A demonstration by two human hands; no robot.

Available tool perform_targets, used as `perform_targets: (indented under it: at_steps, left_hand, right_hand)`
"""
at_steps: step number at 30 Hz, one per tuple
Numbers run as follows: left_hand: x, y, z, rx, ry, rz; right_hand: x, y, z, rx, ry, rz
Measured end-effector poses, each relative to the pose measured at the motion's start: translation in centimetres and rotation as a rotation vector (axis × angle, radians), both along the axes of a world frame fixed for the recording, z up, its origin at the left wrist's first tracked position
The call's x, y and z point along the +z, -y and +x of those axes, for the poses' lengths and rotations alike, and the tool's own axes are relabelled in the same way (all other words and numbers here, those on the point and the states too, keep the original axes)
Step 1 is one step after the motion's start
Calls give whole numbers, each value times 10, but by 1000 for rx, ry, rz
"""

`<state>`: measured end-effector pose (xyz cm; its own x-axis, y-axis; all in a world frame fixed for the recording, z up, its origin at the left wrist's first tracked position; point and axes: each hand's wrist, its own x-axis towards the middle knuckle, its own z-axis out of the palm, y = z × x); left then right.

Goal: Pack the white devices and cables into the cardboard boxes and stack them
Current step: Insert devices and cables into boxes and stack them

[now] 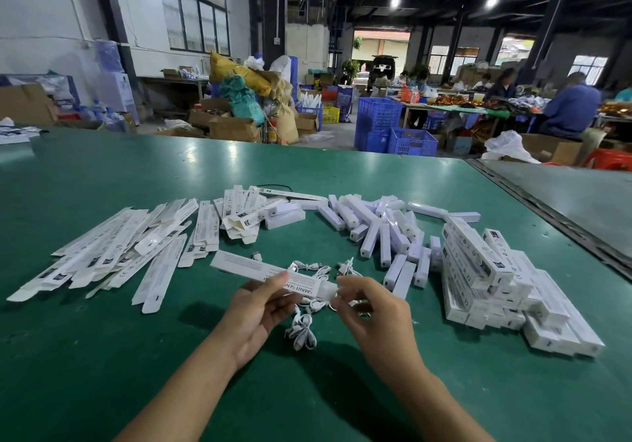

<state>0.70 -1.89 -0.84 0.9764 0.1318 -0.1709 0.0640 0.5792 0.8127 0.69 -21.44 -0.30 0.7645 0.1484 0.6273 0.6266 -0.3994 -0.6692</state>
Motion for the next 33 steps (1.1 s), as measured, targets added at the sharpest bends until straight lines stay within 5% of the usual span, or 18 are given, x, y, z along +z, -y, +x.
perform_targets:
  at_steps: [27,33]
  left_hand:
    - [6,4,-8,-213,40,56]
    - [6,-7,1,-23,45,-44]
  right_hand:
    - [3,1,-10,592,-461,-73]
    - [0,-10,-11,231,-100,-145]
